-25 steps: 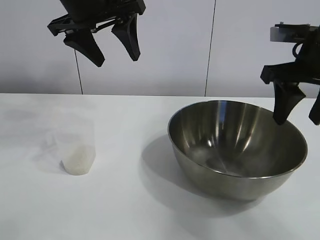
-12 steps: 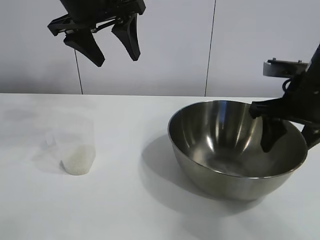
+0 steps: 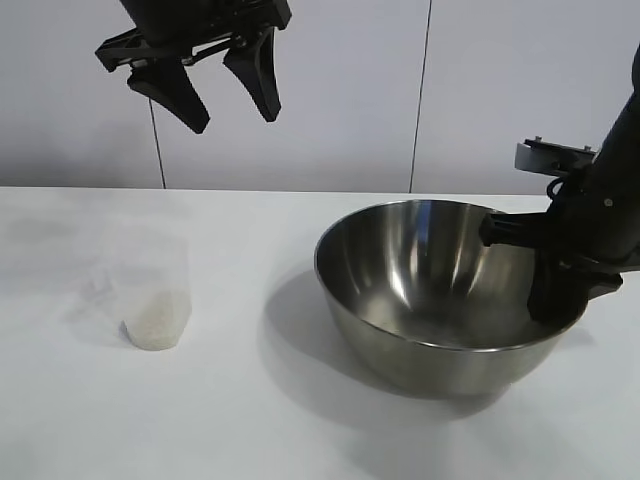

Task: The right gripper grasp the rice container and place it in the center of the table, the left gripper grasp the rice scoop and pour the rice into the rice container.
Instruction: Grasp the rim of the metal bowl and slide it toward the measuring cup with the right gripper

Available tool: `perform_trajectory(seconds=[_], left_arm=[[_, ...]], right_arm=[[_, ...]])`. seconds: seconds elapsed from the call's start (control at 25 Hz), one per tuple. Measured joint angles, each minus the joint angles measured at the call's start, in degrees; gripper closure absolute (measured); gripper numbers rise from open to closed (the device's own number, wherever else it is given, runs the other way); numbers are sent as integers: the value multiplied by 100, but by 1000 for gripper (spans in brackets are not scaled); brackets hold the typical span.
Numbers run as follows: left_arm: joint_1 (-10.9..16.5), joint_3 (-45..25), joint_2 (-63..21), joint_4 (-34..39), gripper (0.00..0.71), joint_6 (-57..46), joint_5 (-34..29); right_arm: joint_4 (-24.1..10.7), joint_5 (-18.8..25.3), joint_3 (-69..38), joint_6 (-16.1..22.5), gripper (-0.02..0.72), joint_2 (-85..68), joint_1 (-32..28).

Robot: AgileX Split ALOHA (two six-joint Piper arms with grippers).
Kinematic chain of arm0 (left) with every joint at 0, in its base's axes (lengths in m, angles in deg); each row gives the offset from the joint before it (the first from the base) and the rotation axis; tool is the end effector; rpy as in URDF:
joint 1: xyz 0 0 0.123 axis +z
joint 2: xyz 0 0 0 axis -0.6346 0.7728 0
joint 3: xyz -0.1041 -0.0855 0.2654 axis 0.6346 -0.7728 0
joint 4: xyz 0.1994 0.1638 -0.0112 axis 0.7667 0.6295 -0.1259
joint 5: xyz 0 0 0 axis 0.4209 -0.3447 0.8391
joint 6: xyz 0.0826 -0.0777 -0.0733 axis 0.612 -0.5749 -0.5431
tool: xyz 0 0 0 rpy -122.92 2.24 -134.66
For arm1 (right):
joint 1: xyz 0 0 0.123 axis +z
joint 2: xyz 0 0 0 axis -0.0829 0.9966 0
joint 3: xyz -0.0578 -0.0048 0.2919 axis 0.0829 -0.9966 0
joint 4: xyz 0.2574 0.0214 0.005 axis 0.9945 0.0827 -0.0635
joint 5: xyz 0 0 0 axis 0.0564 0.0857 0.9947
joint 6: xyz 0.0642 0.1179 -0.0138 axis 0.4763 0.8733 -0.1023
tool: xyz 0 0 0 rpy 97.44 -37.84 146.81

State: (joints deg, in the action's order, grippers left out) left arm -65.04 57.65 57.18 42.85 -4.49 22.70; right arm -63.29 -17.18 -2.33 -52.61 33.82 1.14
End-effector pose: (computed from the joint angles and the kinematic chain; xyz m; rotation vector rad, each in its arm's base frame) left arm 0.4091 -0.2288 0.2534 0.4888 2.6716 -0.4724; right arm 0.3501 0.0685 0.1218 -0.1286 2.9067 0.3744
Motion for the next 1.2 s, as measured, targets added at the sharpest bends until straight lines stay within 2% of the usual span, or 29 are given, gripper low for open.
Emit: perform_trajectory(seconds=[0.12, 0.28, 0.48, 0.64, 0.84, 1.2], left_arm=[[0, 0, 0, 0, 178, -30, 0], [0, 0, 0, 0, 178, 0, 0], [0, 0, 0, 0, 178, 0, 0], [0, 0, 0, 0, 178, -30, 5], [0, 0, 0, 0, 178, 0, 16], [0, 0, 0, 0, 178, 0, 16]], right_arm=[[262, 172, 191, -144, 692, -132, 0], [482, 173, 309, -179, 692, -204, 21], [496, -13, 309, -36, 692, -175, 434], [542, -126, 309, 221, 692, -6, 788], [549, -355, 309, 473, 692, 320, 820], [863, -455, 326, 495, 692, 500, 820]])
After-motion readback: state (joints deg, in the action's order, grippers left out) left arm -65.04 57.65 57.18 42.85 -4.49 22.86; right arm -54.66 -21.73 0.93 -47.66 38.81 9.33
